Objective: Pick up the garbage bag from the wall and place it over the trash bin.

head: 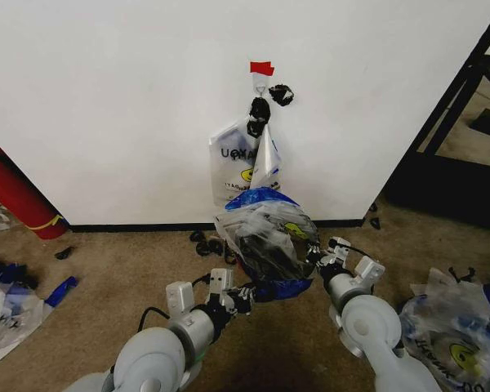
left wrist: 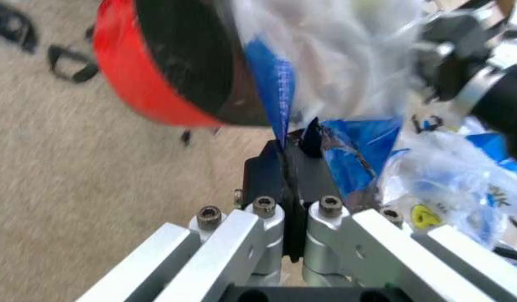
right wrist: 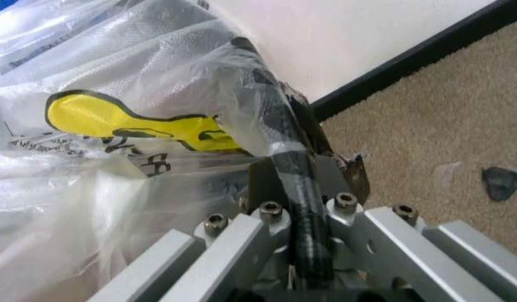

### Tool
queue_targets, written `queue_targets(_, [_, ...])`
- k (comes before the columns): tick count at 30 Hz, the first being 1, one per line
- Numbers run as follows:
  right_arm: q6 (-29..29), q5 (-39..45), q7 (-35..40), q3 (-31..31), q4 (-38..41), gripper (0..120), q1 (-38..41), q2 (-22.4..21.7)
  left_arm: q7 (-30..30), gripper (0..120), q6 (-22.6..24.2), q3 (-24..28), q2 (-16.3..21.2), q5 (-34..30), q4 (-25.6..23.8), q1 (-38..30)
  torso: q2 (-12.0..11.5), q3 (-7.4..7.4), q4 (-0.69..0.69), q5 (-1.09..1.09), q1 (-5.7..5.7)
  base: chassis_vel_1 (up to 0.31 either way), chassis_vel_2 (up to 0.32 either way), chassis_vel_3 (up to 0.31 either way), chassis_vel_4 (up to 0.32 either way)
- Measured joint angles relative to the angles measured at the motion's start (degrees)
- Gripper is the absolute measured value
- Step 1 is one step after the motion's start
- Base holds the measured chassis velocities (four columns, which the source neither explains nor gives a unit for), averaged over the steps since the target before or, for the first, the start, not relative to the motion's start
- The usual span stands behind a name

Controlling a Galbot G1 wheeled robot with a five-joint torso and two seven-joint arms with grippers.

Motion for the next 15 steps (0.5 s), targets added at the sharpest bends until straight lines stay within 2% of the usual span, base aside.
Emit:
queue_targets(7, [-0.9, 3.3, 0.7, 0.6, 1.1, 0, -0.2, 0.1, 0.5, 0, -0.8, -0.5, -1.1, 4.3, 3.7, 3.1, 0.0, 0.0, 0.0, 0.0, 0.0, 0.0, 0.0, 0.0, 0.0])
queue_targets(15, [-3.1, 5.8, 1.1, 1.2, 2.9, 0, -2.2, -0.3, 1.6, 0, -1.4, 0.2, -4.1, 7.1, 10.6, 1.2, 0.0, 0.0, -0.01, -0.01, 0.0, 0.0, 0.0, 0.0, 0.0])
